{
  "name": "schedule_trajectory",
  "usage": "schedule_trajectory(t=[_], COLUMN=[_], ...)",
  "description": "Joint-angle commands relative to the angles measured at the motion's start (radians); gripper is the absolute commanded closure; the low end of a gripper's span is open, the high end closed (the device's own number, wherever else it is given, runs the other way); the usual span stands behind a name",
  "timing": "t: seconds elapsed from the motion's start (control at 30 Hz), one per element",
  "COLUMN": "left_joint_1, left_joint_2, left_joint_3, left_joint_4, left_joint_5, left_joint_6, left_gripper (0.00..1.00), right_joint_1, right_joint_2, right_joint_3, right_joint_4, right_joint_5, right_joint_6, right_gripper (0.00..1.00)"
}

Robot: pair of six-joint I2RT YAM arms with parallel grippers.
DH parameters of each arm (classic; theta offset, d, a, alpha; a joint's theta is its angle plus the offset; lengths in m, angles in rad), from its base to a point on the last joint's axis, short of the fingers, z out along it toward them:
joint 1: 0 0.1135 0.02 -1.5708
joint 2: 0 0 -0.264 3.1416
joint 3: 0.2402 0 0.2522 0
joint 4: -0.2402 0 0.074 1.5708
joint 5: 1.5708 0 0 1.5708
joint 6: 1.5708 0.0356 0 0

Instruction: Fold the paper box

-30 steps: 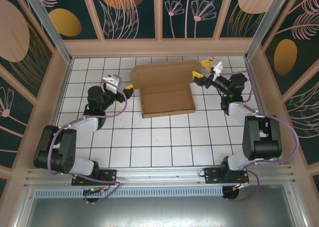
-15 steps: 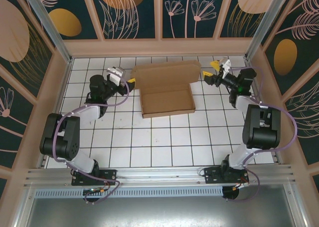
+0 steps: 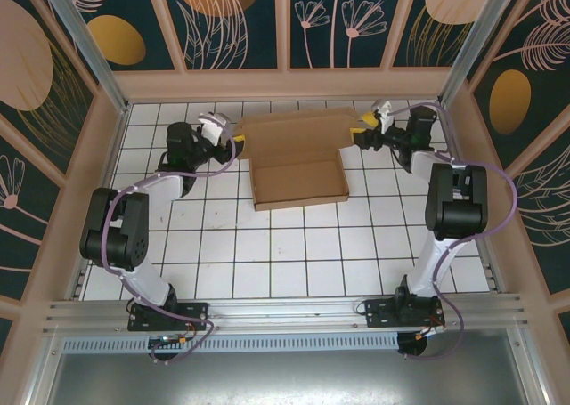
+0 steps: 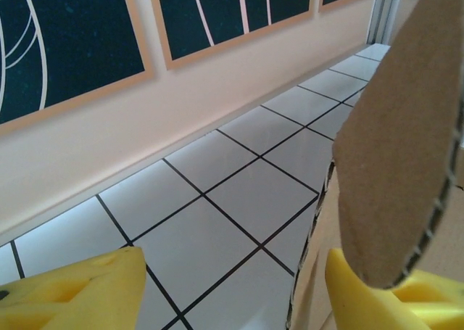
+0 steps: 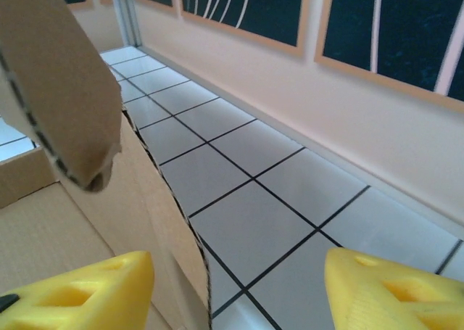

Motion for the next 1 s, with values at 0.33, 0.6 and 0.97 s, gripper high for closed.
schedule_trajectory(t=[0.33,0.6,0.97], left_joint_1=[0.003,0.003,0.003], left_joint_2=[0.07,0.074,0.052], left_joint_3=[0.119,0.13,0.119], left_joint_4=[-0.135,-0.138,-0.17], left_joint_5=[0.074,0.064,-0.02], left_joint_6=[0.065,0.044,0.081], left_gripper=[0.69,1.0,1.0], right_joint_1=[0.088,0.127,0.115], right_joint_2=[0.017,-0.059,-0.079], right_joint_3=[0.067,0.001,0.004], right_joint_4=[-0.125,-0.082,-0.181], right_joint_5=[0.039,0.144,0.144], right_joint_6=[-0.094,-0.067,-0.077], right_gripper=[0.68,0.79,0.65])
